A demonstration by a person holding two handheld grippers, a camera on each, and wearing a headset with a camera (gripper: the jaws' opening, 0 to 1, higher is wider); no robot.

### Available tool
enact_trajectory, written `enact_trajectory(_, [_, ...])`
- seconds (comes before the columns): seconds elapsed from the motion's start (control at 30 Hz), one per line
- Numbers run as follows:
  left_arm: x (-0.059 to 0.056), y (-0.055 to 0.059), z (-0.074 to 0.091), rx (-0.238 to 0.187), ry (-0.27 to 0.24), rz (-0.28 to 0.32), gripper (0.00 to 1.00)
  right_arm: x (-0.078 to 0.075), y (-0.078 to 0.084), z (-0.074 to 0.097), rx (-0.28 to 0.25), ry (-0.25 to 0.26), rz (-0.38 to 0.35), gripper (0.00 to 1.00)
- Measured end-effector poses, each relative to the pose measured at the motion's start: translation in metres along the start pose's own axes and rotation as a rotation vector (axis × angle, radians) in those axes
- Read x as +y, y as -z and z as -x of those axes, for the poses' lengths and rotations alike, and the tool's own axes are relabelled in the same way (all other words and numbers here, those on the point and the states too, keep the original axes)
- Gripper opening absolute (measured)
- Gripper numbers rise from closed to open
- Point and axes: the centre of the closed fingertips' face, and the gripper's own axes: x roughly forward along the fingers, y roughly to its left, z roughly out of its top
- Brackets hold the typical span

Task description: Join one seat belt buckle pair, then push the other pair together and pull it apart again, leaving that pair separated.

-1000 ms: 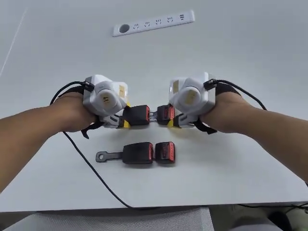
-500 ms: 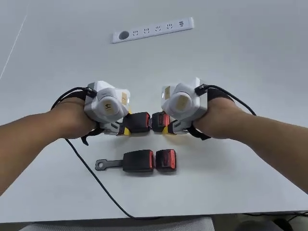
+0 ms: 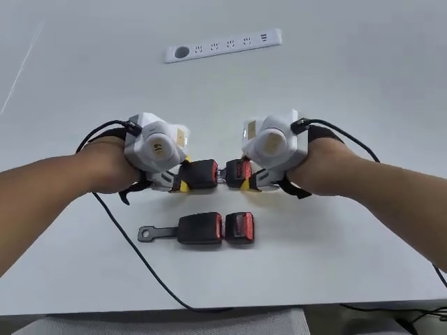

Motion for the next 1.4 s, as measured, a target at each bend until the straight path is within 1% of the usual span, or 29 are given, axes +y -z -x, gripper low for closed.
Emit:
enact_trajectory(0.03, [0.0, 0.0, 0.0, -0.002, 0.0, -0.002, 0.3, 0.0, 0.0, 0.001, -0.009, 0.0, 0.0, 0.31])
enact_trajectory(0.07, [0.0, -0.001, 0.0, -0.002, 0.0, -0.006, 0.3, 0.001, 0.002, 0.001, -0.01, -0.003, -0.006, 0.32])
enact_trajectory(0.17, [0.001, -0.001, 0.0, 0.003, 0.004, -0.006, 0.3, 0.001, 0.004, 0.004, -0.009, 0.001, 0.005, 0.32])
enact_trajectory(0.33, [0.002, -0.002, 0.0, 0.003, 0.01, 0.001, 0.31, 0.001, 0.017, 0.014, -0.012, 0.005, 0.0, 0.32])
enact_trajectory(0.47, [0.002, -0.002, 0.0, 0.0, 0.014, 0.01, 0.31, 0.001, 0.032, 0.028, -0.004, 0.015, -0.004, 0.33])
enact_trajectory(0.57, [0.001, -0.002, -0.001, 0.01, 0.011, 0.011, 0.31, 0.0, 0.046, 0.042, -0.005, 0.027, -0.02, 0.33])
enact_trajectory(0.87, [0.001, -0.003, 0.0, 0.021, 0.014, 0.001, 0.32, 0.004, 0.083, 0.078, 0.041, 0.036, -0.014, 0.33])
enact_trajectory(1.07, [0.001, -0.003, 0.0, 0.022, 0.007, -0.008, 0.32, 0.003, 0.105, 0.094, 0.076, 0.053, -0.04, 0.34])
enact_trajectory(1.17, [0.001, -0.003, 0.0, 0.025, 0.001, -0.007, 0.32, 0.002, 0.11, 0.098, 0.081, 0.052, -0.048, 0.34])
enact_trajectory(1.3, [0.001, -0.003, 0.0, 0.032, -0.007, 0.014, 0.32, 0.002, 0.115, 0.101, 0.113, 0.047, -0.055, 0.34])
enact_trajectory(1.37, [0.001, -0.003, 0.001, 0.032, -0.012, 0.021, 0.32, -0.002, 0.117, 0.103, 0.124, 0.074, -0.052, 0.38])
enact_trajectory(1.4, [0.001, -0.003, 0.001, 0.03, -0.014, 0.024, 0.32, -0.003, 0.118, 0.104, 0.128, 0.081, -0.055, 0.42])
